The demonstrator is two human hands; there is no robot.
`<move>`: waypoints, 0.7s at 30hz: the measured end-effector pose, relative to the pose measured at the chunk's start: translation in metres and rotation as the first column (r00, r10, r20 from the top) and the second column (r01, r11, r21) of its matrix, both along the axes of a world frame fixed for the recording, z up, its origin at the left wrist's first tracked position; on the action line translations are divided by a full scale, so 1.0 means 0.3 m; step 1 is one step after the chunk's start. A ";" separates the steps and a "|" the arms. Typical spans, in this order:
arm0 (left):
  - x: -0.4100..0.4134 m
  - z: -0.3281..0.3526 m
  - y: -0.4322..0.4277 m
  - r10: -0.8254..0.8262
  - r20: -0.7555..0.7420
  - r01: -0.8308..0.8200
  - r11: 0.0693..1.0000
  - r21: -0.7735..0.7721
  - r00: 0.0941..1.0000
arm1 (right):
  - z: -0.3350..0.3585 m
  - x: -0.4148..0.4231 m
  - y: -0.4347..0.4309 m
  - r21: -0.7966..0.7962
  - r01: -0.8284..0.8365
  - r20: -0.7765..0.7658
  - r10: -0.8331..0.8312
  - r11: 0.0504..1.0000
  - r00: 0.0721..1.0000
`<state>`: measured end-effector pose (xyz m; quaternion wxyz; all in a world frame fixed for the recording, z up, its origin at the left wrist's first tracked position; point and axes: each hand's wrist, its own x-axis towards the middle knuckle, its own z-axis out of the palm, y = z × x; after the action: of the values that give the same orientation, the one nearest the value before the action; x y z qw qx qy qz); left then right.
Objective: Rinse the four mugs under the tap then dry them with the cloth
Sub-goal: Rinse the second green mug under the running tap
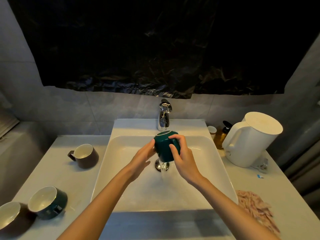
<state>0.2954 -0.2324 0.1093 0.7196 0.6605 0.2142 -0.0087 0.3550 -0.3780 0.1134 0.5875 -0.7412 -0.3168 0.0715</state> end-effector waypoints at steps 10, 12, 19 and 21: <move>-0.032 0.117 0.002 0.114 0.240 -0.134 0.988 0.071 0.964 | 0.021 0.002 0.010 0.019 0.009 0.646 -0.019 1.000 0.763; -0.052 0.103 0.010 0.128 0.233 -0.149 0.986 0.077 0.964 | 0.017 0.001 0.019 0.031 0.021 0.670 -0.036 0.999 0.742; -0.132 0.081 0.058 0.131 0.196 -0.157 0.981 0.118 0.972 | 0.038 -0.055 0.092 0.045 0.025 0.411 -0.041 0.999 0.911; -0.163 0.080 0.089 0.115 0.193 -0.146 0.977 0.157 0.974 | 0.073 -0.081 0.133 0.125 0.020 0.214 -0.047 0.992 0.976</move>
<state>0.2466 -0.2058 0.1332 0.6761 0.7020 0.1904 0.1178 0.3306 -0.3381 0.1353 0.5948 -0.7125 -0.3701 -0.0391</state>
